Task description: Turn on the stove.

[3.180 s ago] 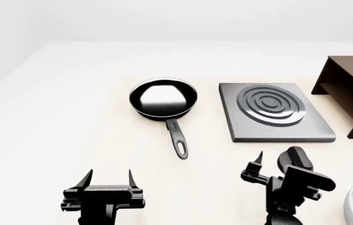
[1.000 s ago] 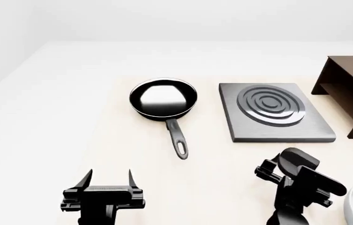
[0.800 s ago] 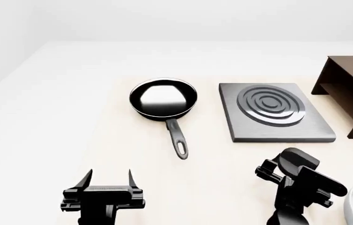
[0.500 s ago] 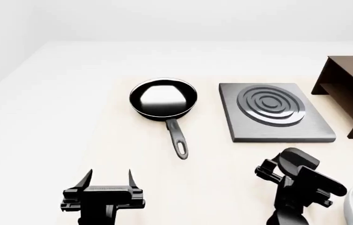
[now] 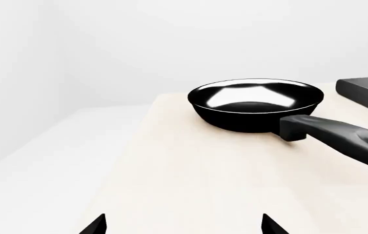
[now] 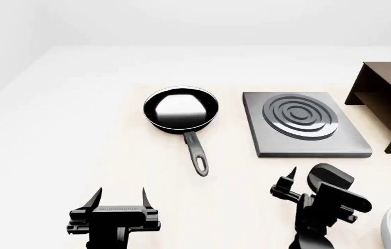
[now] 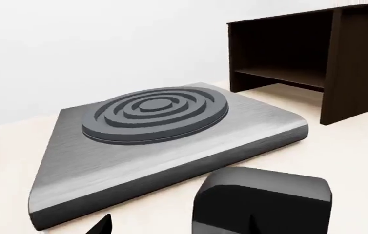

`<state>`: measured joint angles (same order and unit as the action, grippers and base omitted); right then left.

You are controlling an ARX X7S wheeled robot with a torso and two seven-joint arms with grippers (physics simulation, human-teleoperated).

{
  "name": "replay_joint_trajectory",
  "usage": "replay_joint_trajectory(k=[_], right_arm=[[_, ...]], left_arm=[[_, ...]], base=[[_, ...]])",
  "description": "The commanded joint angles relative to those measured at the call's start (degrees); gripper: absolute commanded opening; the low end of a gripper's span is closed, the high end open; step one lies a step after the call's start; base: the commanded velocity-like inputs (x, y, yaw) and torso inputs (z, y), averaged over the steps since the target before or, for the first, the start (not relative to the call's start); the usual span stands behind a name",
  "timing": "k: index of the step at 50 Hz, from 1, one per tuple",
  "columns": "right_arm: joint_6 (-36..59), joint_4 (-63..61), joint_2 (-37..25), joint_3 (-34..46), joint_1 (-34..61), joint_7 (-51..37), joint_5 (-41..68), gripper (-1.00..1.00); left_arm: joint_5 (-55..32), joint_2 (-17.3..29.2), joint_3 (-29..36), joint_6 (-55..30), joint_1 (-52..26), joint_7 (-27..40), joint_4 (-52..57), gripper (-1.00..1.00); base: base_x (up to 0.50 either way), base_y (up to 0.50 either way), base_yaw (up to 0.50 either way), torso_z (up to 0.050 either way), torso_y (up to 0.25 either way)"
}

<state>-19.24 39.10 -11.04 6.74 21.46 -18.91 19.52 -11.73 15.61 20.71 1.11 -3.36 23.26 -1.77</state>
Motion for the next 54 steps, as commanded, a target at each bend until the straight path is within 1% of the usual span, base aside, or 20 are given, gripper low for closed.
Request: replay_joint_trajectory(k=[1,3,11,13,15,17,18,20,22,24,25,27,28,29,30,31,32,35,38,54], right_arm=[[5.8,-18.4,-0.1,4.9,-7.7,0.6,-3.8,1.00],[6.4,-21.3,-0.6,5.7,-9.0,0.5,-4.3,1.00],[10.0,-39.7,-3.8,9.3,-17.8,-1.9,-9.0,1.00],[9.4,-44.0,-4.7,9.9,-20.2,-2.3,-10.3,1.00],[7.7,-53.1,-6.2,9.7,-25.7,-4.8,-13.8,1.00],[6.4,-57.7,-7.1,9.4,-28.9,-6.2,-16.1,1.00],[3.9,-62.4,-8.0,8.7,-32.7,-7.2,-17.6,1.00],[0.2,-66.6,-8.9,7.8,-36.8,-8.6,-20.0,1.00],[-6.1,-72.3,-9.9,6.3,-43.2,-10.5,-24.3,1.00],[-10.1,-75.6,-10.2,5.2,-47.9,-12.0,-27.4,1.00],[-14.0,-76.4,-10.4,4.8,-50.0,-12.9,-29.1,1.00],[-25.0,-77.5,-9.8,2.4,-56.9,-16.5,-36.3,1.00],[-28.4,-77.5,-9.0,1.2,-59.0,-18.0,-39.0,1.00],[-35.5,-77.3,-7.6,-1.3,-62.6,-21.1,-44.0,1.00],[-38.2,-77.3,-6.9,-2.5,-64.1,-22.4,-46.4,1.00],[-40.6,-77.8,-7.3,-3.4,-65.5,-26.2,-50.6,1.00],[-40.7,-79.5,-10.0,-2.7,-66.4,-33.8,-57.4,1.00],[-37.6,-81.0,-14.5,0.0,-66.4,-40.6,-62.3,1.00],[-35.6,-80.1,-15.5,1.8,-65.4,-39.9,-62.4,1.00],[-32.9,-79.3,-17.1,4.6,-62.8,-38.9,-61.7,1.00]], left_arm=[[-0.5,-0.5,-0.8,0.4,0.4,-1.3,0.7,1.00],[-0.5,-0.4,-0.8,0.4,0.4,-1.3,0.8,1.00],[-0.6,-0.2,-0.6,0.3,0.7,-1.1,1.3,1.00],[-0.7,-0.2,-0.6,0.5,0.7,-1.1,1.2,1.00],[-0.6,-0.2,-0.5,0.6,0.6,-1.1,0.9,1.00],[-0.7,-0.2,-0.5,0.8,0.5,-1.1,0.6,1.00],[-0.5,-0.3,-0.5,0.9,0.4,-1.1,0.4,1.00],[-0.5,-0.3,-0.5,1.0,0.4,-1.1,0.3,1.00],[-0.6,-0.2,-0.4,0.9,0.4,-1.0,0.4,1.00],[-0.6,-0.2,-0.4,1.1,0.3,-1.1,0.2,1.00],[-0.7,-0.1,-0.5,1.0,0.3,-1.1,0.2,1.00],[-0.7,-0.1,-0.4,1.0,0.3,-1.0,0.2,1.00],[-0.6,-0.2,-0.3,1.1,0.3,-0.9,0.1,1.00],[-0.7,-0.1,-0.4,0.9,0.3,-0.9,0.4,1.00],[-0.7,-0.1,-0.4,1.0,0.4,-0.9,0.3,1.00],[-0.6,-0.1,-0.3,1.1,0.4,-0.8,0.2,1.00],[-0.7,0.0,-0.3,0.9,0.3,-0.8,0.4,1.00],[-0.7,0.0,-0.3,0.9,0.2,-0.8,0.3,1.00],[-0.8,0.0,-0.3,1.1,0.2,-0.8,0.1,1.00],[-1.0,0.1,0.0,1.4,-0.2,-0.6,-0.5,1.00]], base=[[0.00,0.00,0.00,0.000,0.000],[0.00,0.00,0.00,0.000,0.000],[0.00,0.00,0.00,0.000,0.000],[0.00,0.00,0.00,0.000,0.000],[0.00,0.00,0.00,0.000,0.000],[0.00,0.00,0.00,0.000,0.000],[0.00,0.00,0.00,0.000,0.000],[0.00,0.00,0.00,0.000,0.000],[0.00,0.00,0.00,0.000,0.000],[0.00,0.00,0.00,0.000,0.000],[0.00,0.00,0.00,0.000,0.000],[0.00,0.00,0.00,0.000,0.000],[0.00,0.00,0.00,0.000,0.000],[0.00,0.00,0.00,0.000,0.000],[0.00,0.00,0.00,0.000,0.000],[0.00,0.00,0.00,0.000,0.000],[0.00,0.00,0.00,0.000,0.000],[0.00,0.00,0.00,0.000,0.000],[0.00,0.00,0.00,0.000,0.000],[0.00,0.00,0.00,0.000,0.000]])
